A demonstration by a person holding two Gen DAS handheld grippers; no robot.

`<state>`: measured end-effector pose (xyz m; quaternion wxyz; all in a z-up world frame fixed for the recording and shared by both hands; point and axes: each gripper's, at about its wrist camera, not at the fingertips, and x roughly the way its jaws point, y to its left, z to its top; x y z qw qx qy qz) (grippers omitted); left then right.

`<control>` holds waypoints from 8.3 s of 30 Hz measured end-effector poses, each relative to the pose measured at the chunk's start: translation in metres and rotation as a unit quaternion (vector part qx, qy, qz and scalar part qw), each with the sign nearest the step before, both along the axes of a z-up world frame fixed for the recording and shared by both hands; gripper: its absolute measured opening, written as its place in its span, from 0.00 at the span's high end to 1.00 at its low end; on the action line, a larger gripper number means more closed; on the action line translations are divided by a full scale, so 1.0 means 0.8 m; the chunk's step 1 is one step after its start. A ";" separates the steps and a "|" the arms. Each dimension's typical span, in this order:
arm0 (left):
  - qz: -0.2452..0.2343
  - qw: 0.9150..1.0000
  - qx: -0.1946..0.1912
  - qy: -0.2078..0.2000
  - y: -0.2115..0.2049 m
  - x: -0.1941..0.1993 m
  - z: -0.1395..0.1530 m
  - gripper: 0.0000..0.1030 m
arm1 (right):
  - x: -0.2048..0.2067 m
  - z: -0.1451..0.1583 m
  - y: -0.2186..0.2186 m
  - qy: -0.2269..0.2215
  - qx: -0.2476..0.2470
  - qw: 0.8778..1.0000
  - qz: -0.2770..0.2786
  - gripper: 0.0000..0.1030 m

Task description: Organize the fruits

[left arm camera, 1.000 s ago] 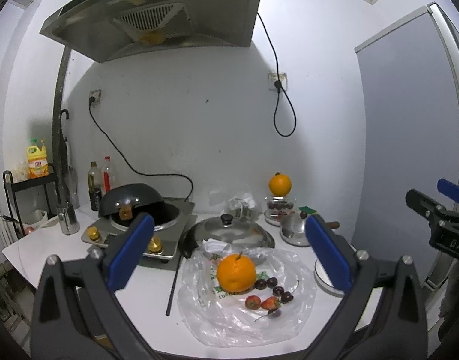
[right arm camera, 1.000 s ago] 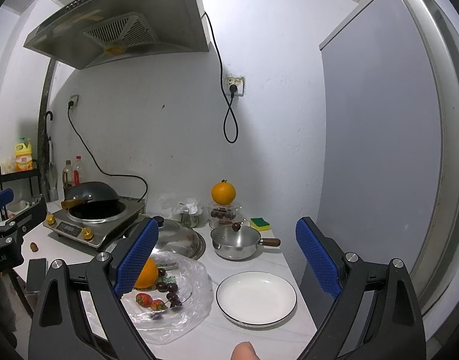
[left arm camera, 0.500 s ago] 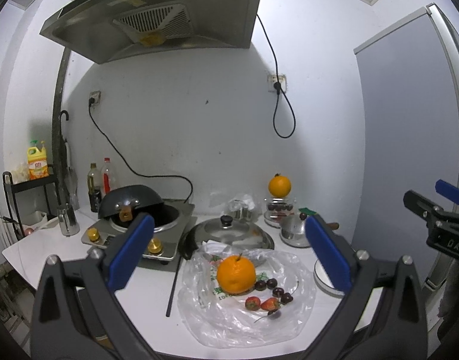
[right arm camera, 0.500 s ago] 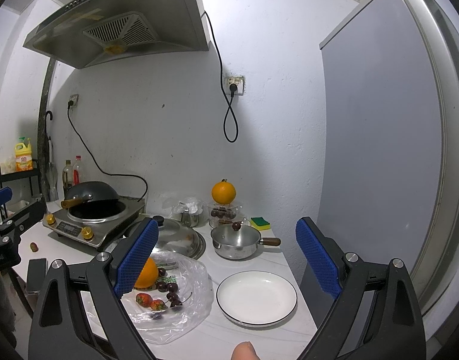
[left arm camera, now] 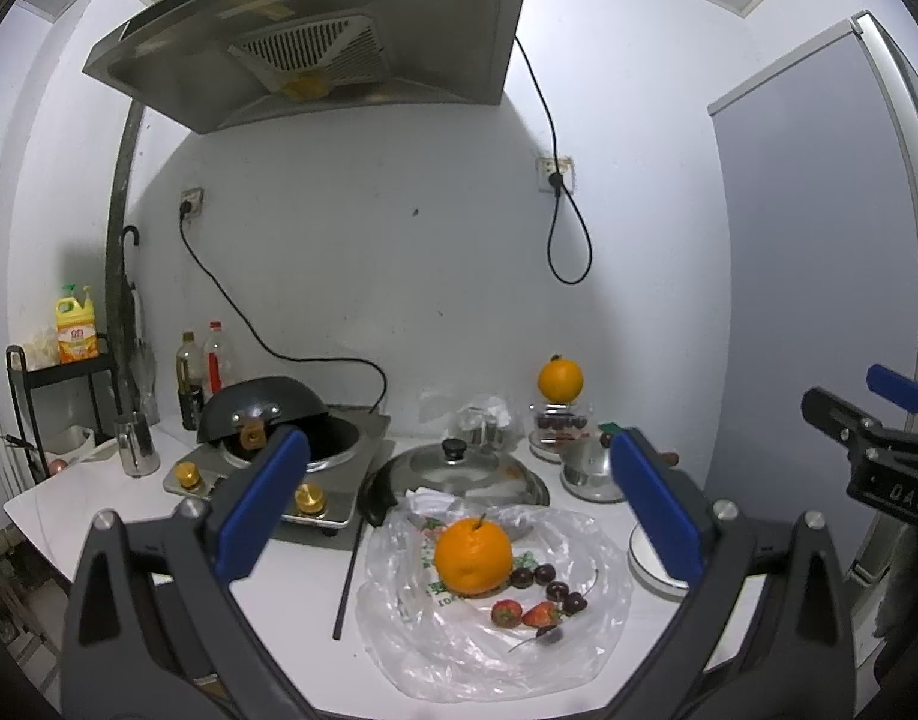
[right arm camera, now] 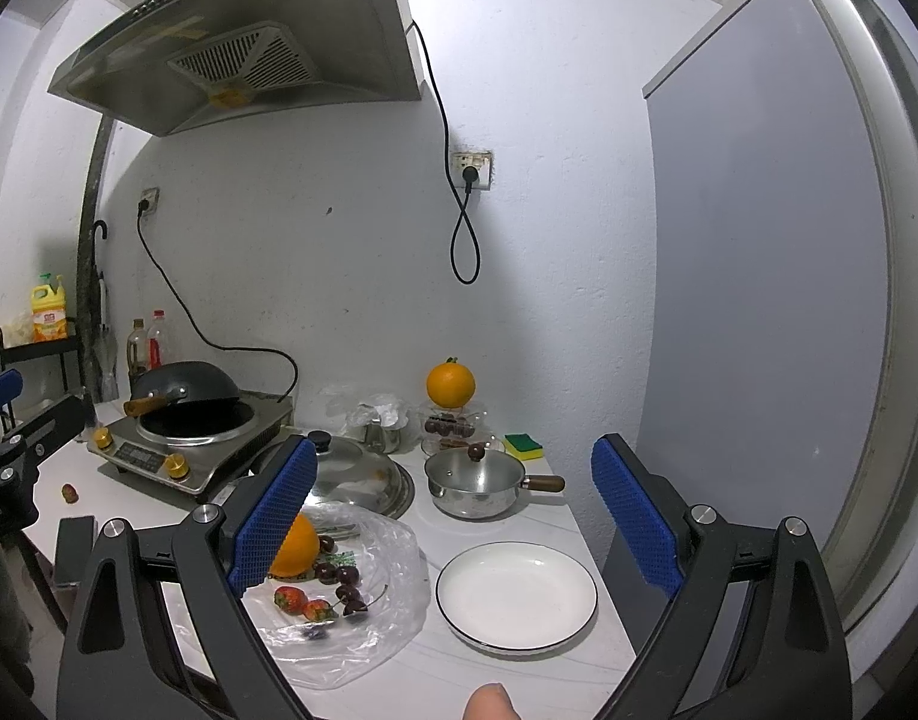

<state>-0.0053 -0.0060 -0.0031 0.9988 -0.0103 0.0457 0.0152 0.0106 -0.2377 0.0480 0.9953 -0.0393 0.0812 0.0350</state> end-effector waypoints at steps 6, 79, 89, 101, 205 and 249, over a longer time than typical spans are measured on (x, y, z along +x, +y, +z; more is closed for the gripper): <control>-0.003 1.000 -0.004 0.001 0.001 0.000 0.000 0.01 | 0.000 0.000 0.002 0.002 0.000 1.000 0.001 0.08; 0.047 0.973 -0.056 0.221 0.152 0.222 -0.192 0.01 | 0.262 -0.191 0.182 0.217 -0.037 0.967 0.129 0.08; 0.047 0.966 -0.064 0.247 0.170 0.257 -0.208 0.01 | 0.308 -0.217 0.215 0.244 -0.043 0.958 0.144 0.08; 0.053 0.962 -0.073 0.256 0.198 0.279 -0.214 0.01 | 0.338 -0.239 0.240 0.272 -0.045 0.950 0.144 0.08; -0.015 0.957 -0.013 0.288 -0.062 0.346 -0.176 0.01 | 0.320 -0.189 -0.111 0.267 0.020 0.963 0.030 0.15; -0.010 0.949 -0.010 0.314 -0.067 0.364 -0.188 0.01 | 0.359 -0.235 -0.105 0.300 -0.001 0.954 0.015 0.13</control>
